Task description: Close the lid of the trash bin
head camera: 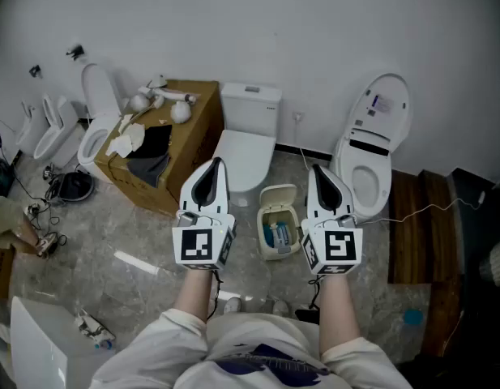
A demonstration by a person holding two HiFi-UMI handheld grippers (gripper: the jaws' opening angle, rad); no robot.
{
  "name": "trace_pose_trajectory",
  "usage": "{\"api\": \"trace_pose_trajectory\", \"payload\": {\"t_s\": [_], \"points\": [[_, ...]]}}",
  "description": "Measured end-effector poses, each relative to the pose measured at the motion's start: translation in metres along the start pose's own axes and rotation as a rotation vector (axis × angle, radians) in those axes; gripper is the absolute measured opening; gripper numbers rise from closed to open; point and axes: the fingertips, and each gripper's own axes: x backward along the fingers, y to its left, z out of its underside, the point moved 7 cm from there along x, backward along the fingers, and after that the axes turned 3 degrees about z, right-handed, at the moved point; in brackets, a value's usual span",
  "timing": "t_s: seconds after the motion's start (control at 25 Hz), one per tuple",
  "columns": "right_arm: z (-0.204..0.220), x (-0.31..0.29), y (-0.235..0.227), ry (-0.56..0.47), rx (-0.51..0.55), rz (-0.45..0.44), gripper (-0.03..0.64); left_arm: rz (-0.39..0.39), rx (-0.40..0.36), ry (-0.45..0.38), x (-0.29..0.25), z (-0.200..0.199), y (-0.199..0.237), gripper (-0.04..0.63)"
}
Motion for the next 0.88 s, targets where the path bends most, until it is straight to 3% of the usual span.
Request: {"api": "trace_pose_trajectory", "payload": {"t_s": [0.4, 0.52, 0.64, 0.72, 0.76, 0.8, 0.84, 0.88], "points": [[0.005, 0.000, 0.000, 0.013, 0.005, 0.000, -0.002, -0.012, 0.006, 0.014, 0.004, 0.018, 0.005, -0.003], [0.008, 0.004, -0.001, -0.007, -0.050, -0.017, 0.000, -0.005, 0.002, 0.024, 0.008, 0.023, 0.005, -0.003], [0.010, 0.008, -0.005, -0.019, -0.116, -0.058, 0.017, 0.031, 0.055, 0.011, 0.012, 0.019, 0.003, -0.002], [0.011, 0.011, -0.009, -0.015, -0.125, -0.085, 0.074, 0.060, 0.085, 0.003, 0.016, 0.015, 0.003, -0.002], [0.012, 0.012, -0.013, -0.018, -0.134, -0.099, 0.186, 0.065, 0.090, 0.002, 0.018, 0.015, 0.003, -0.001], [0.012, 0.014, -0.017, -0.025, -0.147, -0.107, 0.322, 0.064, 0.095, 0.004, 0.020, 0.015, 0.005, 0.076], [0.013, 0.017, -0.023, -0.036, -0.162, -0.105, 0.411, 0.061, 0.104, 0.008, 0.021, 0.014, 0.007, 0.179], [0.012, 0.020, -0.030, -0.051, -0.174, -0.091, 0.459, 0.055, 0.114, 0.012, 0.022, 0.013, 0.010, 0.268]]}}
